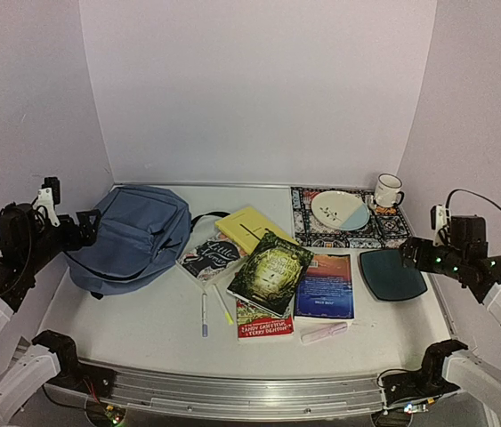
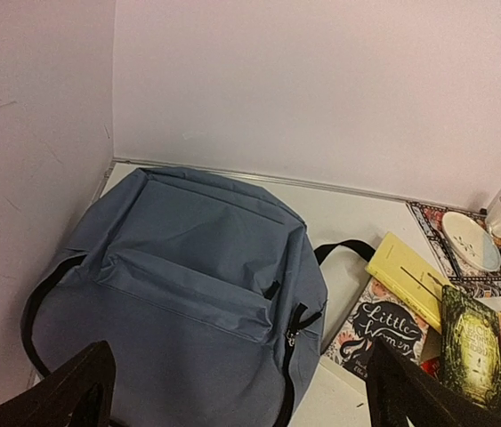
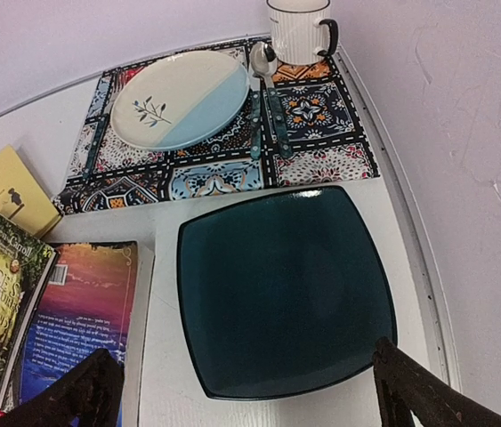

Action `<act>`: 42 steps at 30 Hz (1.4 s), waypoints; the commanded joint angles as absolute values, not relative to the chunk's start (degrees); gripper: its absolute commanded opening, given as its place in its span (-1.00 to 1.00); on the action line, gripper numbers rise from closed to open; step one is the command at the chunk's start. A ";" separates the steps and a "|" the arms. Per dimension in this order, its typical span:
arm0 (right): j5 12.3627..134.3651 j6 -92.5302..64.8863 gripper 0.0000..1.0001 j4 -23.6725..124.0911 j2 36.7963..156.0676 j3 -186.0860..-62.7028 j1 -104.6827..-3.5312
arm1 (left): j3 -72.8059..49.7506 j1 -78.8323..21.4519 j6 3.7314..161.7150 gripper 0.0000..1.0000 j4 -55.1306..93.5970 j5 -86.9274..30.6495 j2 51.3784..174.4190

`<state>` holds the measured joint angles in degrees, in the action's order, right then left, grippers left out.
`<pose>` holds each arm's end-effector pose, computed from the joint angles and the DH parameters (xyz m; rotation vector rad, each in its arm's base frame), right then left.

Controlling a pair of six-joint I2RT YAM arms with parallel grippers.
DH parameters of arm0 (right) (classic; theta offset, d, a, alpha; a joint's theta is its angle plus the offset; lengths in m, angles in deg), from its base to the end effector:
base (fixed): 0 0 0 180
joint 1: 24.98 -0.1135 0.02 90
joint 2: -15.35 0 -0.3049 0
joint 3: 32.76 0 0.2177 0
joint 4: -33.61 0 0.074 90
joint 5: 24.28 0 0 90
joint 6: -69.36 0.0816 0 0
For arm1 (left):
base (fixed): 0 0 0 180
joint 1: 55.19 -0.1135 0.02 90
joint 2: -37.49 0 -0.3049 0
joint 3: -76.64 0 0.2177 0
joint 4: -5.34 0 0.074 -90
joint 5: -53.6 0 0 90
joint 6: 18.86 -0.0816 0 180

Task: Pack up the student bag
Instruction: Pick up the student bag from the corner of the board.

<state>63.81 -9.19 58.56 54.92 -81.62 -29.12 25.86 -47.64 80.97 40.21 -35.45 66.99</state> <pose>0.1494 0.0081 0.3009 0.1410 1.8415 0.1594 0.1076 -0.0156 0.3061 -0.0243 1.8138 -0.2306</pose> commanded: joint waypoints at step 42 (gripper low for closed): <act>80.59 -7.41 0.97 54.83 62.58 -80.84 -29.03 | -5.10 -26.45 73.65 -0.30 59.36 -44.94 139.97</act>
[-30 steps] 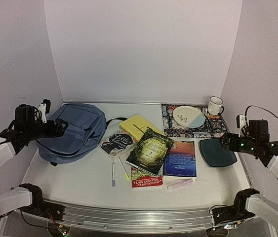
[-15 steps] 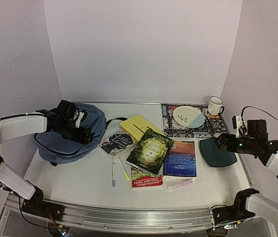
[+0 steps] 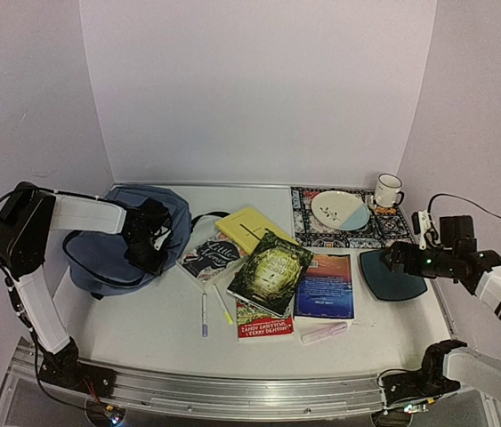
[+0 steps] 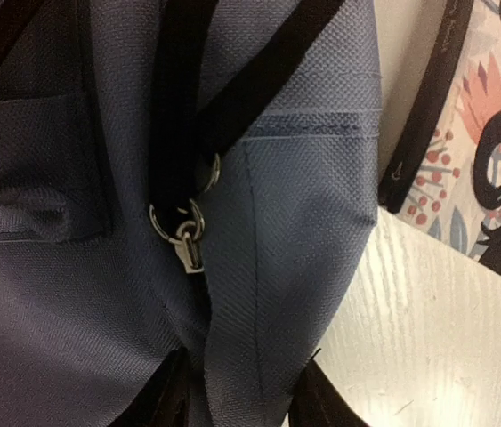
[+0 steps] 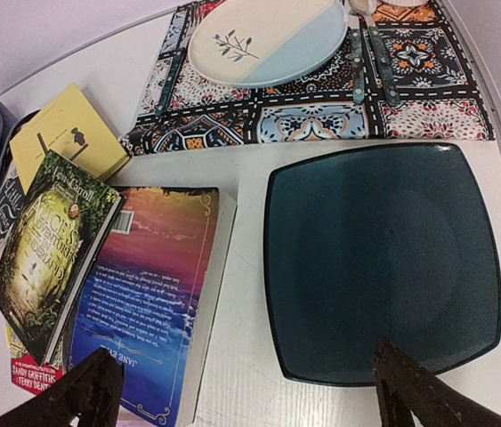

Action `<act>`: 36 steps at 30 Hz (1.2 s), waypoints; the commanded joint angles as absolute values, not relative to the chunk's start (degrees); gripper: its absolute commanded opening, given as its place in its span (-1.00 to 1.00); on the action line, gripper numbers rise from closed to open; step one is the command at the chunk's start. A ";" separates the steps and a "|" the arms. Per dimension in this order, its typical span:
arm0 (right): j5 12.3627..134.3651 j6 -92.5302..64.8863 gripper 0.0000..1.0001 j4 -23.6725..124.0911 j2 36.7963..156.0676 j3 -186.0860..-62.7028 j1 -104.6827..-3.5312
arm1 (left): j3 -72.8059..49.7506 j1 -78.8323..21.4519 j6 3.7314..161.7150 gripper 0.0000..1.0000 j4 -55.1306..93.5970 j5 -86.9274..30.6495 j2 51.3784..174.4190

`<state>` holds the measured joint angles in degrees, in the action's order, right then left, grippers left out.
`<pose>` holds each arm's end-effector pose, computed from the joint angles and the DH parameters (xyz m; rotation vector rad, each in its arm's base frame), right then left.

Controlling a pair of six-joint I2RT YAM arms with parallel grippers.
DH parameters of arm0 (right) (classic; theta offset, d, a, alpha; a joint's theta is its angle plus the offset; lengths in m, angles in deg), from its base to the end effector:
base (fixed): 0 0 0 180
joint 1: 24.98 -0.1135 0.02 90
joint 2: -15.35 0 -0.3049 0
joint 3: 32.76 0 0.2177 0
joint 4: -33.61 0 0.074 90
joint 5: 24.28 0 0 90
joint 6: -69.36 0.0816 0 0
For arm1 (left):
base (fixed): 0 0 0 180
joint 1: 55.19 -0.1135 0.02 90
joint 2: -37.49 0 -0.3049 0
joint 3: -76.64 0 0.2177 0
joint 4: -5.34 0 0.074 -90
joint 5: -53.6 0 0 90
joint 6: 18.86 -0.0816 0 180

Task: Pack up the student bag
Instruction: Pick up the student bag from the corner of the board.

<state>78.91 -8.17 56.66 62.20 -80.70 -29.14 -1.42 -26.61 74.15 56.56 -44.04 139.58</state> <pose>0.1696 0.0310 0.2827 -0.0106 1.9663 0.4156 0.2881 -0.1446 0.1732 0.6081 2.7915 0.0829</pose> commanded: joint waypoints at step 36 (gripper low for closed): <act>78.89 7.42 0.97 50.65 82.11 -100.87 -54.60 | -29.30 -18.16 96.71 -1.00 60.90 -20.29 127.87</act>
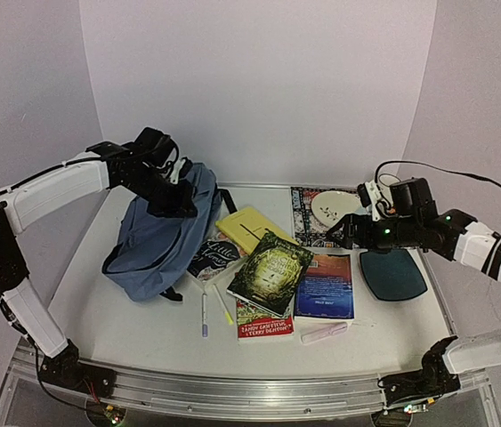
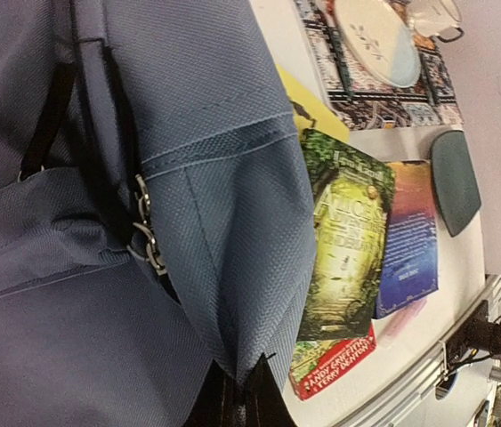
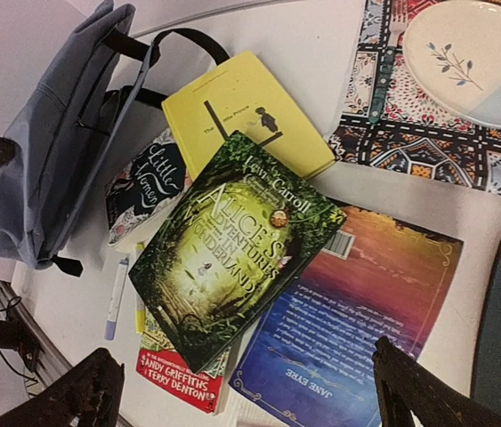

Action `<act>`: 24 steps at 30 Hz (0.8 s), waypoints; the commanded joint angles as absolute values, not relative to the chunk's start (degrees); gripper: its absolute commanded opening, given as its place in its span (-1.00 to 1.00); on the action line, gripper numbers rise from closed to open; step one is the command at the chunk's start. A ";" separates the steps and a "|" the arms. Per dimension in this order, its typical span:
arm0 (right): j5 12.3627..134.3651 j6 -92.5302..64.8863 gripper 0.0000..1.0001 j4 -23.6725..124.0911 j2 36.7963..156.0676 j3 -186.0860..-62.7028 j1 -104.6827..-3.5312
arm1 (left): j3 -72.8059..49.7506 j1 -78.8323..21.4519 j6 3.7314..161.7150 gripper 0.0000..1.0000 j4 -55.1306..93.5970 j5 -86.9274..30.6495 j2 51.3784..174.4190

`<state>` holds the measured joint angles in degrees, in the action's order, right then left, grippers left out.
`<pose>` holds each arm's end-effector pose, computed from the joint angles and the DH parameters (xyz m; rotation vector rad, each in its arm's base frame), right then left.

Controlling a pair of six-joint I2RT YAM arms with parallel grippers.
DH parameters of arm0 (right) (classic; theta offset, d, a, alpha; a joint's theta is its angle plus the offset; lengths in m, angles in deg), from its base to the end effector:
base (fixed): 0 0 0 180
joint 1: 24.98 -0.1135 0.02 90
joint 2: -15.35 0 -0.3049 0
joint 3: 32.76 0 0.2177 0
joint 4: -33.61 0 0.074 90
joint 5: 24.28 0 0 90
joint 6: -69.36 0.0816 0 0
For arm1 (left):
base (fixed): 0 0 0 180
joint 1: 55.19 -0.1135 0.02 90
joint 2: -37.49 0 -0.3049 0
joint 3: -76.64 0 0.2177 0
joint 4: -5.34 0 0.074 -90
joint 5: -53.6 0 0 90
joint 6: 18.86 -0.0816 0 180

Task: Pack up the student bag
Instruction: Place the student bag on the book.

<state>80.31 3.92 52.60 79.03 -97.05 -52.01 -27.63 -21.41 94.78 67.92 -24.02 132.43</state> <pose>0.2113 0.1309 0.3409 -0.2237 1.9601 0.8432 0.2837 -0.2108 0.3294 0.3233 2.5831 -0.6626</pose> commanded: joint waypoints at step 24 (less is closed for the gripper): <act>83.29 23.76 0.97 35.28 116.41 -117.94 -62.52 | -7.53 -4.29 99.57 -0.18 37.42 -28.07 123.75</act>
